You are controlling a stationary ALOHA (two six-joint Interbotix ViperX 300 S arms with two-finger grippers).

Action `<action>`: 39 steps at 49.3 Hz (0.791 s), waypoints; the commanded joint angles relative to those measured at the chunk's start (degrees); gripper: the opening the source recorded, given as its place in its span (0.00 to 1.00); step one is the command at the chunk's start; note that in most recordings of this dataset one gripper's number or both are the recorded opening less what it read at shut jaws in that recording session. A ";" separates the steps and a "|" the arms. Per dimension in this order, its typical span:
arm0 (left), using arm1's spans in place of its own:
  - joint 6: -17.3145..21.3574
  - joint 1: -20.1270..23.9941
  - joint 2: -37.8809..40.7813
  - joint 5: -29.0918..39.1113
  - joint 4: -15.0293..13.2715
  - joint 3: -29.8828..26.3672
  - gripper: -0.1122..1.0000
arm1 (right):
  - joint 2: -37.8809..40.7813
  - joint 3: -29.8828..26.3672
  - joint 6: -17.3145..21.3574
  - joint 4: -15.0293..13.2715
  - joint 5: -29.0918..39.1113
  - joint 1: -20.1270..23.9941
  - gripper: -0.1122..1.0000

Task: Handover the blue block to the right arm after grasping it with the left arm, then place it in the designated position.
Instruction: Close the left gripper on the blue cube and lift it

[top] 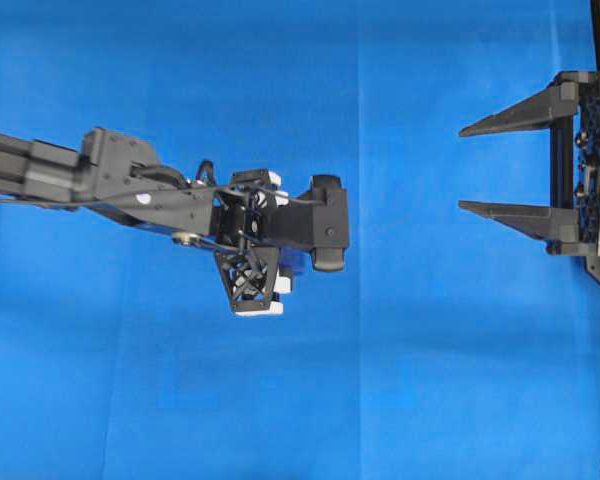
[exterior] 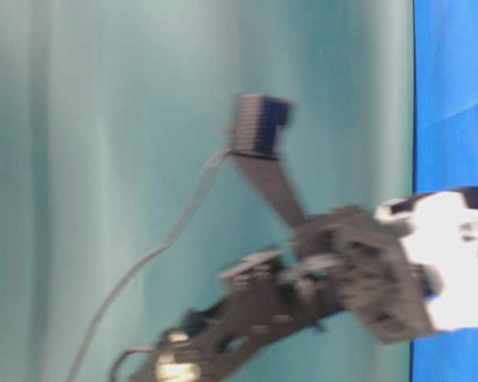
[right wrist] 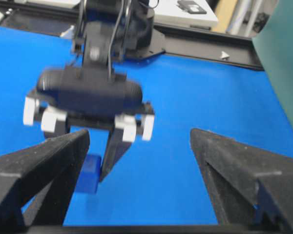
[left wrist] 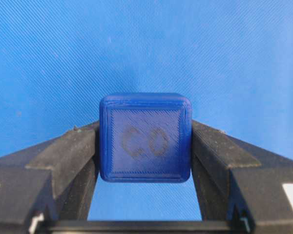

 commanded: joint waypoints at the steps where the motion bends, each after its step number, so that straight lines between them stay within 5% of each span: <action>1: 0.09 -0.18 -4.75 1.14 0.09 -2.02 0.54 | 0.09 -1.67 -0.09 -0.09 -0.09 -0.09 0.97; 39: 0.53 0.18 -16.26 12.66 0.18 -10.02 0.54 | 0.18 -1.76 -0.09 -0.09 0.35 -0.09 0.97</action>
